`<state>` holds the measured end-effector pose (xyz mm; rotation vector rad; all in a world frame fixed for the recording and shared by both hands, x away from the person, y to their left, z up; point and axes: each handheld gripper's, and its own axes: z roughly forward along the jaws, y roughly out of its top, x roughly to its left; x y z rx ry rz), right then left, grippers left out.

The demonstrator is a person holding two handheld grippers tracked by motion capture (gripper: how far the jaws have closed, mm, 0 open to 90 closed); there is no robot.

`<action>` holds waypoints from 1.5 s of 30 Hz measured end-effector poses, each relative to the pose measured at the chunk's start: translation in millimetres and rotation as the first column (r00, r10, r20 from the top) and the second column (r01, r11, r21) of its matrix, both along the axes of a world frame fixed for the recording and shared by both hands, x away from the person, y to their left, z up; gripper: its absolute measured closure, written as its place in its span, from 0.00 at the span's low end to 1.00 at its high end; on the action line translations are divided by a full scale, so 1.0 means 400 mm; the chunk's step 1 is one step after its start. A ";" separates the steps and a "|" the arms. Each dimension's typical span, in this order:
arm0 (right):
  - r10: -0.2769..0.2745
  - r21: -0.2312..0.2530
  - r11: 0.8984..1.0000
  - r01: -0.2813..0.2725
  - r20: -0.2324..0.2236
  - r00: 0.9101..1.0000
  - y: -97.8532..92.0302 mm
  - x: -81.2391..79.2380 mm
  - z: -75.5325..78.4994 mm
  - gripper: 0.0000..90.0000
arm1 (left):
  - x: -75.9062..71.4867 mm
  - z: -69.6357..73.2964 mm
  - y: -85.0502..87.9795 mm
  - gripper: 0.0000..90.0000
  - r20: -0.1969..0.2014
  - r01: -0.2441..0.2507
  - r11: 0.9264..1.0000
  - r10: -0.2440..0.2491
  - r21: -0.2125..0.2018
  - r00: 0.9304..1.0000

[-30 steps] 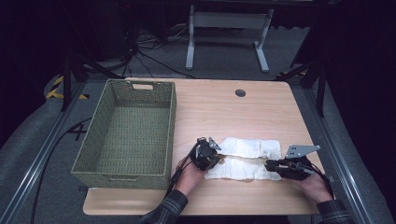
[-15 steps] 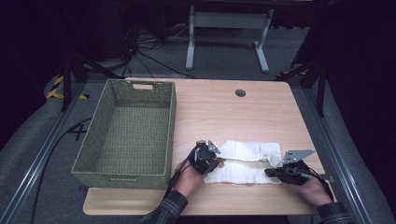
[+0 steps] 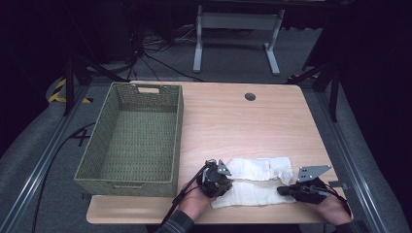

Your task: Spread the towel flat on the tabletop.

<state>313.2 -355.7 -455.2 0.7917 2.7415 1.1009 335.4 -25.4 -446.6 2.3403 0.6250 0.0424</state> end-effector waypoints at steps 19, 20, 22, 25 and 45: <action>0.002 0.007 1.000 -0.002 -0.004 1.000 0.000 0.002 -0.001 0.98 | 0.050 0.019 -0.196 0.59 0.084 0.138 0.990 -0.137 -0.010 0.987; 0.001 0.007 1.000 -0.001 -0.003 1.000 0.000 0.002 -0.001 0.98 | 0.048 0.014 -0.203 0.57 0.093 0.144 0.990 -0.143 -0.009 0.985; 0.002 0.007 1.000 -0.002 -0.003 1.000 0.000 0.002 -0.001 0.98 | 0.046 0.010 -0.216 0.55 0.092 0.145 0.989 -0.144 -0.003 0.985; 0.003 0.008 1.000 -0.003 -0.003 1.000 0.000 0.002 -0.001 0.98 | 0.047 0.006 -0.229 0.57 0.106 0.141 0.990 -0.141 0.009 0.984; -0.065 0.071 0.996 0.057 0.113 0.991 0.005 0.037 0.058 0.81 | 0.094 0.062 -0.125 0.96 0.068 0.036 0.993 -0.028 -0.114 0.997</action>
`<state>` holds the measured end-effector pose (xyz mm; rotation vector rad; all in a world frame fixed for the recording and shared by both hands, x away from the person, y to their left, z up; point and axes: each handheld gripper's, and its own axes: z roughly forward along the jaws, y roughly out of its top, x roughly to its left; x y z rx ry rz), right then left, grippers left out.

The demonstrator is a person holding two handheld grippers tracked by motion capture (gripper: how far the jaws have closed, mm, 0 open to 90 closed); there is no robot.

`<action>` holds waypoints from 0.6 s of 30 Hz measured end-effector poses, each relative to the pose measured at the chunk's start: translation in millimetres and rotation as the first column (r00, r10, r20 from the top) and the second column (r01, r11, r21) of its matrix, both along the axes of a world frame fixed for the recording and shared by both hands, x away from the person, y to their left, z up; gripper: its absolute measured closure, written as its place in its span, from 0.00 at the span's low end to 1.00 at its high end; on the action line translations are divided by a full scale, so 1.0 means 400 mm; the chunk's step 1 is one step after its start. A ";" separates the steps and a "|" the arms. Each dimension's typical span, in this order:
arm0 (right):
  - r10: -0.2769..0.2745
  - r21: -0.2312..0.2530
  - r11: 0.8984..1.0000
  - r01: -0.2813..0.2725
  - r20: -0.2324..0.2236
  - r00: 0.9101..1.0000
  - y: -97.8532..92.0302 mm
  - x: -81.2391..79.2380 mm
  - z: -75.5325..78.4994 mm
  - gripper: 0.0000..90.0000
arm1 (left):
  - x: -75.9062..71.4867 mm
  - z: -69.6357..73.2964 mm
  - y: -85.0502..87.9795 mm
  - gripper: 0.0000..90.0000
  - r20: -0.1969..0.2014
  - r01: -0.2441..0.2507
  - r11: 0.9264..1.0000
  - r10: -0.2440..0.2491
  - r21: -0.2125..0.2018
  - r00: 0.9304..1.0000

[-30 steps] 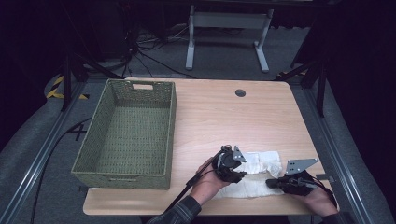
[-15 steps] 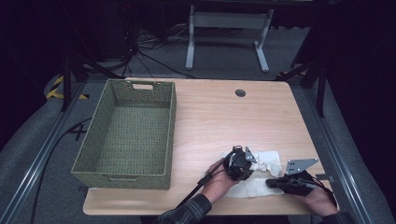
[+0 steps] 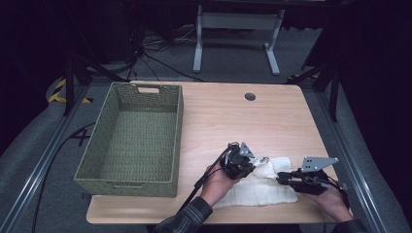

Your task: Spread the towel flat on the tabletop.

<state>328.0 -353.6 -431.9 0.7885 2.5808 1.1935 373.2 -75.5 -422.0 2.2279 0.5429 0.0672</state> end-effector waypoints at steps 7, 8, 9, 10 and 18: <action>-0.019 -0.015 1.000 0.019 -0.005 1.000 -0.001 0.018 -0.010 0.74 | 0.015 0.023 0.044 0.96 0.004 -0.047 0.999 0.047 -0.025 0.999; -0.020 -0.017 1.000 0.019 -0.013 1.000 -0.001 0.021 -0.010 0.73 | 0.018 0.027 0.049 0.96 0.010 -0.051 0.998 0.051 -0.027 0.999; -0.019 -0.018 1.000 0.018 -0.010 1.000 0.000 0.025 -0.012 0.73 | 0.019 0.029 0.053 0.96 0.007 -0.058 0.998 0.058 -0.040 0.998; -0.019 -0.018 1.000 0.018 -0.010 1.000 0.000 0.025 -0.012 0.73 | 0.019 0.029 0.053 0.96 0.007 -0.058 0.998 0.058 -0.040 0.998; -0.006 -0.022 1.000 0.006 -0.001 1.000 0.018 0.056 -0.008 0.95 | 0.034 0.046 0.083 0.96 0.021 -0.092 0.994 0.093 -0.053 0.995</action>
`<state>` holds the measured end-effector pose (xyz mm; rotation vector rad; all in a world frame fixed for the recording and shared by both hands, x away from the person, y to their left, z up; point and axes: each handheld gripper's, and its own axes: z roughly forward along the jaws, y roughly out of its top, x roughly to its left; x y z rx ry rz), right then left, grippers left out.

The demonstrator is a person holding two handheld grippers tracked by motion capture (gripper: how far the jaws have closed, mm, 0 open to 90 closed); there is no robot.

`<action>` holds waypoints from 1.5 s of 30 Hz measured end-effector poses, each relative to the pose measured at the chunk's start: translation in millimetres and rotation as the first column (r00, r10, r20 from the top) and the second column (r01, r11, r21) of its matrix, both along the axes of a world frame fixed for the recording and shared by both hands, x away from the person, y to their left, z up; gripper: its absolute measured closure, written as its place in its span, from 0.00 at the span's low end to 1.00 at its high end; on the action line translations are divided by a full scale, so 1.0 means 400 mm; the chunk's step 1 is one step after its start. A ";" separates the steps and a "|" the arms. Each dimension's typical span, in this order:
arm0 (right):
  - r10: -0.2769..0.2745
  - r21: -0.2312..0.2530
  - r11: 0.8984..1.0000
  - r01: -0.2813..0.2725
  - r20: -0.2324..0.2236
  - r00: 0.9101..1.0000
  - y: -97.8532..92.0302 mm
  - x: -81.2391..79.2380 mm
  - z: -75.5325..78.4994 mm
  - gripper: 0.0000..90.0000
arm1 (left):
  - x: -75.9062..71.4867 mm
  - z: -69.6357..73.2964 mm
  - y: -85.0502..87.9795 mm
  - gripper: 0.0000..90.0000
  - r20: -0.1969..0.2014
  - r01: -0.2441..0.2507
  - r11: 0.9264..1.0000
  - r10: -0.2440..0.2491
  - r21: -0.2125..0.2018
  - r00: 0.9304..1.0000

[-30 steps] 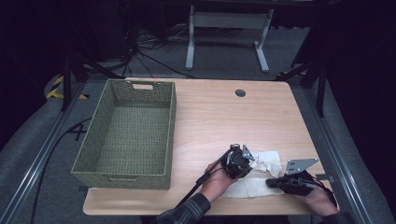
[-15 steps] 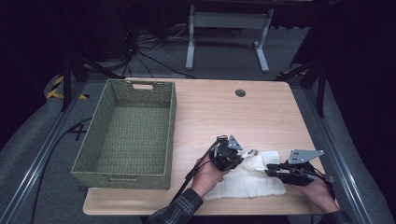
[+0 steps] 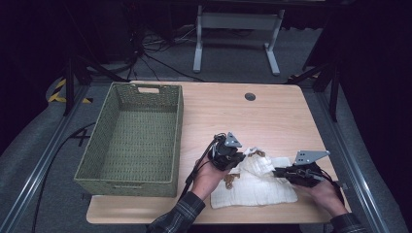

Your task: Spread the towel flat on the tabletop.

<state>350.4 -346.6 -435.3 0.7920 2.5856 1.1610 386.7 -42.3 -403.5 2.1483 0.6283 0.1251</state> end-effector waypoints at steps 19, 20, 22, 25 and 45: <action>-0.082 0.024 0.996 0.081 0.069 0.994 0.028 0.188 0.045 0.91 | 0.093 -0.020 0.081 0.96 0.021 -0.252 0.966 0.251 0.062 0.968; -0.090 0.021 0.996 0.089 0.064 0.994 0.025 0.196 0.038 0.90 | 0.098 -0.023 0.084 0.96 0.018 -0.260 0.963 0.259 0.070 0.966; -0.108 0.017 0.994 0.107 0.051 0.993 0.017 0.206 0.028 0.87 | 0.105 -0.035 0.088 0.96 0.008 -0.284 0.955 0.285 0.087 0.959; -0.123 0.035 0.992 0.122 0.043 0.991 -0.001 0.203 0.034 0.86 | 0.111 -0.050 0.092 0.90 0.000 -0.328 0.938 0.330 0.112 0.944; -0.199 -0.004 0.980 0.199 -0.055 0.978 -0.132 0.127 -0.001 0.76 | -0.014 -0.091 0.044 0.85 -0.069 -0.076 0.986 0.087 0.146 0.994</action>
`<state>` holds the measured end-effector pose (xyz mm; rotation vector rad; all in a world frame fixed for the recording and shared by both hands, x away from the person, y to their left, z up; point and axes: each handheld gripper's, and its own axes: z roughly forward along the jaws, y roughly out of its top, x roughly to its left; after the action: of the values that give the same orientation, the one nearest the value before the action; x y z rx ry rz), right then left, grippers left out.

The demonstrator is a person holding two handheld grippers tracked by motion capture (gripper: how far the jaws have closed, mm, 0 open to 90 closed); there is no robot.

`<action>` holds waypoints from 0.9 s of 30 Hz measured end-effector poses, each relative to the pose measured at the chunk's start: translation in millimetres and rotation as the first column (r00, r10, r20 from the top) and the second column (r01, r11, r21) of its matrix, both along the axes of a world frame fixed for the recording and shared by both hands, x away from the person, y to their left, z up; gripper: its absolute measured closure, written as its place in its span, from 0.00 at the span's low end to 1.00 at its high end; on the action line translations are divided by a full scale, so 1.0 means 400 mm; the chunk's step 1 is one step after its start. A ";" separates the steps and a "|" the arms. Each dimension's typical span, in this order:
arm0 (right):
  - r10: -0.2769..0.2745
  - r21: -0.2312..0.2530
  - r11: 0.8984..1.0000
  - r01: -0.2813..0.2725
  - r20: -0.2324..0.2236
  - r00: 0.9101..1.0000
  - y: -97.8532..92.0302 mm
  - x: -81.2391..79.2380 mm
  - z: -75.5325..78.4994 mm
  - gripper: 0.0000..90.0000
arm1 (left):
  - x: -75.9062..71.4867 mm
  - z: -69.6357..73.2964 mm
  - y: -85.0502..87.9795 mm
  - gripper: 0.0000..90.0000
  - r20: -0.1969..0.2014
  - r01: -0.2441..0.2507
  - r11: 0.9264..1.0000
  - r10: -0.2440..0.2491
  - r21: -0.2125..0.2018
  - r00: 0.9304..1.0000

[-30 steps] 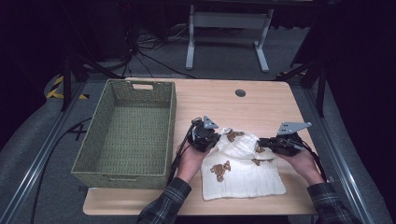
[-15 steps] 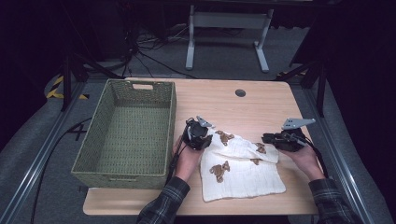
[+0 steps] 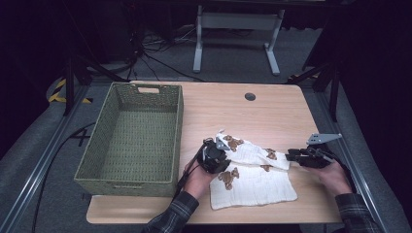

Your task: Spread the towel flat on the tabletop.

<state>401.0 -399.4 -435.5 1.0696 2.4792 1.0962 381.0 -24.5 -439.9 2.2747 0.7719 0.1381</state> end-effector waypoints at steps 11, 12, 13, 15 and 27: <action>0.036 -0.005 0.999 -0.036 -0.013 0.999 0.005 0.005 0.000 1.00 | -0.014 -0.040 -0.012 0.99 -0.038 0.065 0.996 -0.063 0.054 0.997; 0.034 -0.003 0.999 -0.034 -0.008 0.999 0.006 0.006 0.006 1.00 | -0.014 -0.040 -0.012 0.99 -0.034 0.066 0.996 -0.064 0.060 0.997; 0.034 -0.001 0.999 -0.034 0.003 0.999 0.007 0.008 0.012 1.00 | -0.016 -0.039 -0.013 0.99 -0.035 0.067 0.996 -0.065 0.064 0.997; 0.027 0.003 1.000 -0.027 0.001 1.000 0.006 0.012 0.016 0.99 | -0.018 -0.039 -0.017 1.00 -0.019 0.064 0.996 -0.063 0.069 0.998; 0.033 0.006 0.999 -0.032 -0.060 0.998 -0.001 0.025 -0.019 0.92 | -0.018 -0.039 -0.016 0.99 -0.019 0.073 0.995 -0.071 0.075 0.997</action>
<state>410.9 -399.6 -443.0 1.0831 2.5506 1.0955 373.8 -31.0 -455.3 2.3743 0.7027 0.1170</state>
